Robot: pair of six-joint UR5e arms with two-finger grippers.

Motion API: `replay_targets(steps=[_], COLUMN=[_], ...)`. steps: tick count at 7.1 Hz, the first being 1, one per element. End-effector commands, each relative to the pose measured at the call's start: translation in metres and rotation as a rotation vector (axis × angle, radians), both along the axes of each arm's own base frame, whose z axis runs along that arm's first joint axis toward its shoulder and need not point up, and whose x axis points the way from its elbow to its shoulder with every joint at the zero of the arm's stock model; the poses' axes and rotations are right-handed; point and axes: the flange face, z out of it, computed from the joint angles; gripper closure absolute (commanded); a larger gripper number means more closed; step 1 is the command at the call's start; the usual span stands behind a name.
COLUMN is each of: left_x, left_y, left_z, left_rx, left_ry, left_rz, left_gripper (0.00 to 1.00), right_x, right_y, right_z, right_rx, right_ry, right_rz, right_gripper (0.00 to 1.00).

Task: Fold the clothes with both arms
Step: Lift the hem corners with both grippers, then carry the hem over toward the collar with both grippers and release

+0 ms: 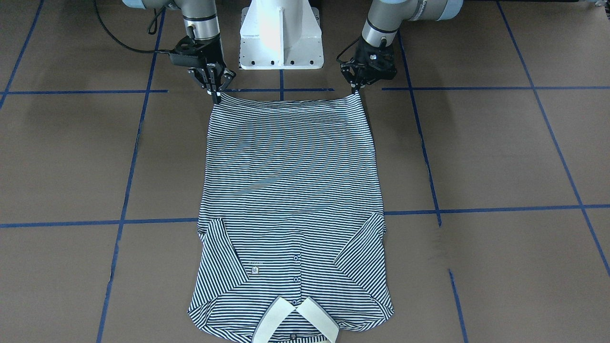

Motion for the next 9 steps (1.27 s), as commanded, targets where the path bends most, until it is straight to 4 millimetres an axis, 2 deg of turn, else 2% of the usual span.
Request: replay_targets(steps=[1,2,3,4,5,6,7,8,9], left_x=[-0.067,-0.1,-0.134,-0.151,-0.142,-0.131,-0.13,-0.13,-0.121], left_y=[0.019,0.02,0.017,0.011,0.007,-0.016,-0.057,-0.095,-0.132], left_z=[-0.088,-0.123,-0.145,-0.148,-0.149,-0.147,-0.144,-0.141,-0.129], left_rx=[-0.033,-0.047,-0.056,-0.069,-0.05,0.009,0.051,0.083,0.104], left_ry=[0.013,0.021,0.038,0.05,0.044,0.008,-0.036,-0.068,-0.084], left_rz=[0.042,0.035,0.012,-0.001,0.016,0.024,-0.006,-0.036,-0.064], left_gripper=[1.0,1.0,1.0,1.0,1.0,1.0,1.0,1.0,1.0], right_x=[0.099,0.149,0.188,0.19,0.185,0.172,0.16,0.158,0.159], right_y=[0.013,0.025,0.027,0.024,0.021,0.002,-0.032,-0.071,-0.118], right_z=[-0.071,-0.093,-0.103,-0.106,-0.106,-0.109,-0.121,-0.116,-0.115], right_rx=[-0.053,-0.076,-0.113,-0.132,-0.129,-0.122,-0.081,-0.075,-0.087], right_ry=[-0.027,-0.045,-0.055,-0.059,-0.053,-0.038,-0.023,0.022,0.049], right_rz=[-0.04,-0.069,-0.084,-0.088,-0.088,-0.054,-0.015,0.004,0.017], right_gripper=[1.0,1.0,1.0,1.0,1.0,1.0,1.0,1.0,1.0])
